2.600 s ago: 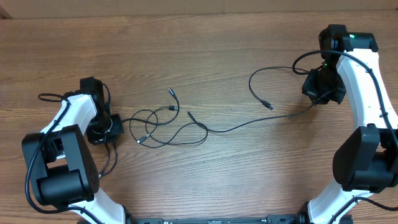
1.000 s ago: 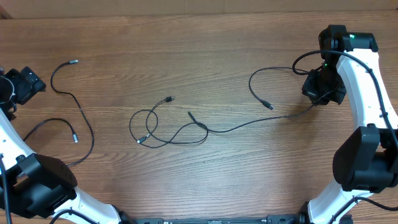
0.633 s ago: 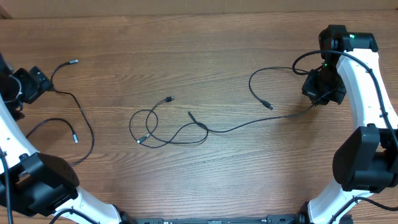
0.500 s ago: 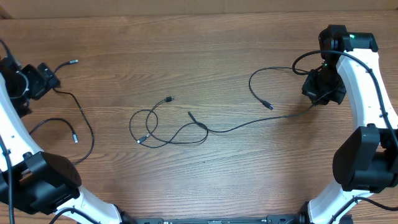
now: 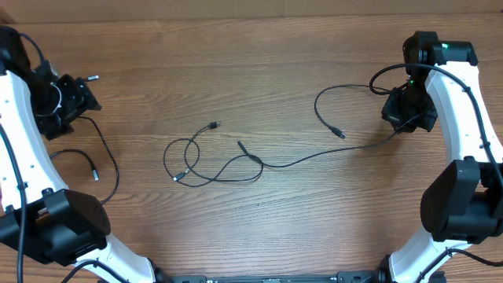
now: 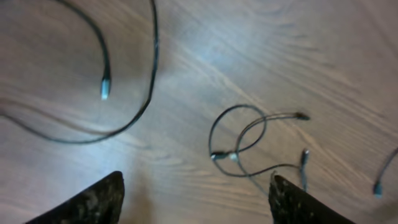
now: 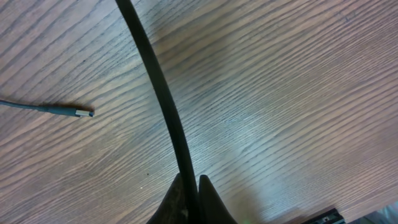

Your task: Untangle cables

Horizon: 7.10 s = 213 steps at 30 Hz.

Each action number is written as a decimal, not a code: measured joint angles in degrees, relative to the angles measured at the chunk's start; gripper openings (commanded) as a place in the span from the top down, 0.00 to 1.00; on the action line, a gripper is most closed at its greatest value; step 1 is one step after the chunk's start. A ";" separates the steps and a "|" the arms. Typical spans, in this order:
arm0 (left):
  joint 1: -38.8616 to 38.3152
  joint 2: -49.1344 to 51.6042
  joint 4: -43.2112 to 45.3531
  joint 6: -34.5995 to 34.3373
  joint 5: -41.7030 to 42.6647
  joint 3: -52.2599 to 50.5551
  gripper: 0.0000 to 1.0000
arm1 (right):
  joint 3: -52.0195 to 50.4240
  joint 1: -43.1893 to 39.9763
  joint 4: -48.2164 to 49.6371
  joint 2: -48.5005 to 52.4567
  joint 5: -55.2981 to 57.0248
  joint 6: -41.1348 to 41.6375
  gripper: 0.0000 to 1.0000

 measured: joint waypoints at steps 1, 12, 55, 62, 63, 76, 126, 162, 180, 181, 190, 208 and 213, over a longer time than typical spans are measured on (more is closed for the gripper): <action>-0.11 0.00 -0.72 -0.44 -0.72 0.00 0.32 | 0.00 0.02 0.00 0.00 0.00 -0.02 0.96; 0.26 -2.73 -2.47 -3.06 -5.42 -5.73 0.39 | 0.00 0.02 -0.02 0.00 -0.02 -0.02 0.96; 33.57 -5.29 44.15 -26.12 -7.89 -39.93 0.00 | 0.00 0.02 -0.63 0.00 0.00 -0.02 0.96; 33.57 -5.25 52.15 -26.88 -9.07 -39.95 0.04 | 0.00 0.02 -0.61 0.00 -0.02 0.00 0.96; 33.57 -5.25 53.05 -26.93 -9.31 -39.95 0.06 | 0.00 0.02 -0.63 0.00 -0.02 -0.02 0.96; 33.57 -2.80 57.64 -26.95 -13.53 -39.95 0.15 | 0.00 0.02 -0.63 0.00 -0.92 0.00 0.96; 7.58 1.77 33.55 -1.49 0.74 -5.33 0.00 | 0.00 0.02 -1.38 0.00 -2.40 0.00 0.96; -20.44 1.77 8.17 7.30 1.01 -5.33 0.10 | 0.00 0.00 -1.86 0.00 -4.61 -0.04 0.96; -34.32 -8.87 0.11 3.30 -7.32 -18.23 0.15 | 0.00 0.02 -2.01 0.00 -4.74 -1.36 0.96; -34.84 -12.24 2.21 3.02 -7.52 -21.00 0.12 | 0.00 0.00 -2.03 0.00 -4.72 -1.36 0.96; -37.70 -46.36 27.91 2.01 -6.34 -45.79 0.01 | 0.00 0.02 -1.99 0.00 -4.74 -1.49 0.96; -44.68 -28.50 42.82 13.90 -0.46 -57.57 0.01 | 0.00 0.26 -1.66 0.00 -13.55 -4.00 0.96; -50.38 -21.29 44.04 14.93 -0.15 -57.68 0.00 | 0.00 3.45 -0.94 0.00 -20.92 -8.87 0.95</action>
